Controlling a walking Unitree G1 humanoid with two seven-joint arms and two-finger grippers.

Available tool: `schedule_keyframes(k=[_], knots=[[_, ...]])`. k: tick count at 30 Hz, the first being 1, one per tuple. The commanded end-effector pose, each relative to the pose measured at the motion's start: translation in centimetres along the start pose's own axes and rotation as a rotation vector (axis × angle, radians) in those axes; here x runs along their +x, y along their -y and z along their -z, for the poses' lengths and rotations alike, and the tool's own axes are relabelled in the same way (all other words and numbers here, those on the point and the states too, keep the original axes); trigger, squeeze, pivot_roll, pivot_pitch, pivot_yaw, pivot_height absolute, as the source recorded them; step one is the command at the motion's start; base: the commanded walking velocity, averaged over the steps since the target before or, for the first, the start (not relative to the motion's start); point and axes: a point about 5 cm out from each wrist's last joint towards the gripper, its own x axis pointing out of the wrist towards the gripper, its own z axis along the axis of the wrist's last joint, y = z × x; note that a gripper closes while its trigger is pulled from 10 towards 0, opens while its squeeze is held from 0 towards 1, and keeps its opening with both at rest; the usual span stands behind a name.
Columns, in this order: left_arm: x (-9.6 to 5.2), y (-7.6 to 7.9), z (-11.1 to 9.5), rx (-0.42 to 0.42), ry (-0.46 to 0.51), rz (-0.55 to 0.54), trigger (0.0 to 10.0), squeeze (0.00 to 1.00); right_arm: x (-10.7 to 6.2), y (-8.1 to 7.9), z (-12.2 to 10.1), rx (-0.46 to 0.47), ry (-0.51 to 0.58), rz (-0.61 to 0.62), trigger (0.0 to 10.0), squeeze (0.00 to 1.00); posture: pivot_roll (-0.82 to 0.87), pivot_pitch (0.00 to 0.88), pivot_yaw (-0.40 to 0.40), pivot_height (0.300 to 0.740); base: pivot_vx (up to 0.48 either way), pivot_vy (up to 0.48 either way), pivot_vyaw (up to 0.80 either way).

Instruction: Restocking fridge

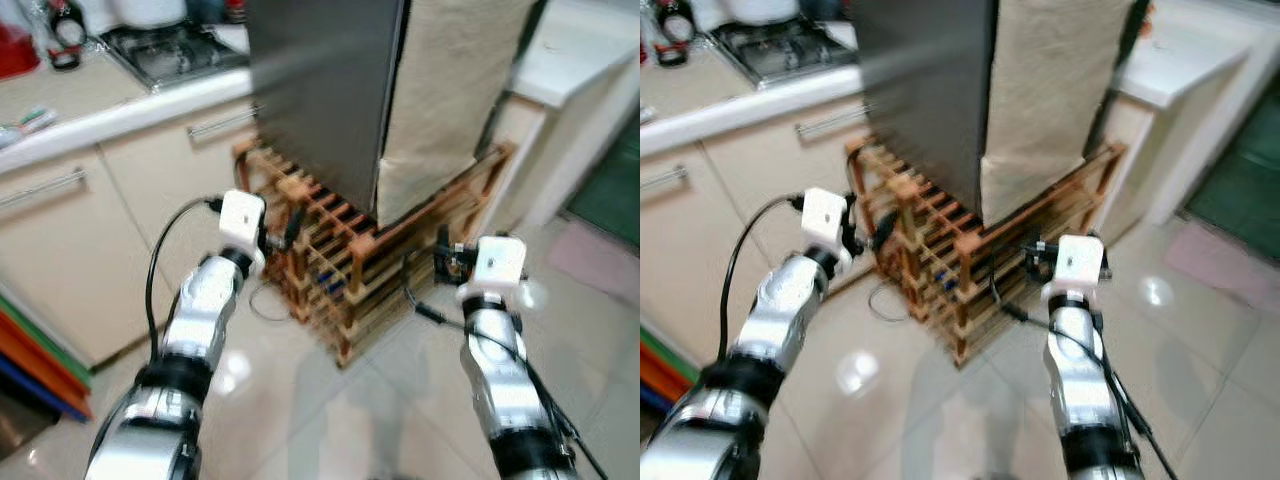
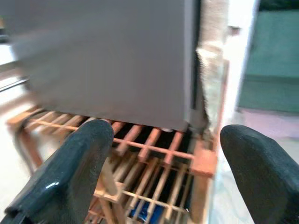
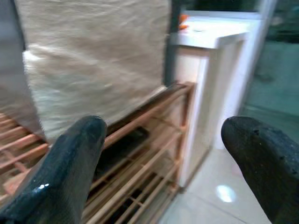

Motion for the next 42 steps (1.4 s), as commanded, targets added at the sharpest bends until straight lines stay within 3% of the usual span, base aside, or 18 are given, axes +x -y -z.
schedule_keyframes(k=[1, 7, 17, 20, 25, 33, 37, 42], knots=[[0.0, -0.8, -0.2, 0.031, -0.003, -0.020, 10.0, 0.00, 0.0, -0.4, -0.2, 0.016, 0.007, -0.010, 10.0, 0.00, -0.10, 0.000, 0.034, 0.740, 0.000, 0.000, -0.52], [-0.1, -0.4, -0.2, 0.091, 0.004, -0.003, 10.0, 0.00, -0.3, -0.2, 0.2, 0.013, -0.003, 0.002, 10.0, 0.00, -0.10, 0.000, 0.034, 0.740, 0.000, 0.000, -0.52], [-0.3, 0.7, -1.8, -0.049, 0.140, 0.062, 10.0, 0.00, -0.1, 0.1, -0.2, -0.025, 0.029, 0.040, 10.0, 0.00, -0.09, 0.000, 0.036, 0.740, 0.335, -0.266, -0.05], [-0.6, 1.0, -2.3, -0.053, 0.181, 0.091, 10.0, 0.00, -0.1, 1.1, -0.9, -0.055, 0.066, 0.103, 10.0, 0.00, -0.09, 0.000, 0.031, 0.740, 0.339, -0.336, 0.00], [-1.0, 1.4, -2.2, -0.042, 0.186, 0.127, 10.0, 0.00, -0.4, 1.3, -0.5, -0.074, 0.055, 0.109, 10.0, 0.00, -0.09, 0.000, 0.026, 0.740, 0.349, -0.326, 0.00], [-0.7, 1.4, -2.3, -0.089, 0.163, 0.080, 10.0, 0.00, -0.4, 0.4, -0.2, -0.070, 0.045, 0.076, 10.0, 0.00, -0.09, 0.000, 0.025, 0.740, 0.398, -0.138, 0.00], [-0.3, -0.3, -1.6, -0.164, 0.090, -0.039, 10.0, 0.00, -0.4, 0.3, -0.5, -0.071, 0.052, 0.067, 10.0, 0.00, -0.09, 0.000, 0.023, 0.740, 0.000, 0.000, 0.00], [0.4, -0.6, -2.2, -0.132, 0.088, -0.063, 10.0, 0.00, -0.6, 0.3, -0.5, -0.070, 0.052, 0.054, 10.0, 0.00, -0.09, 0.000, 0.017, 0.740, 0.000, 0.000, 0.00]])
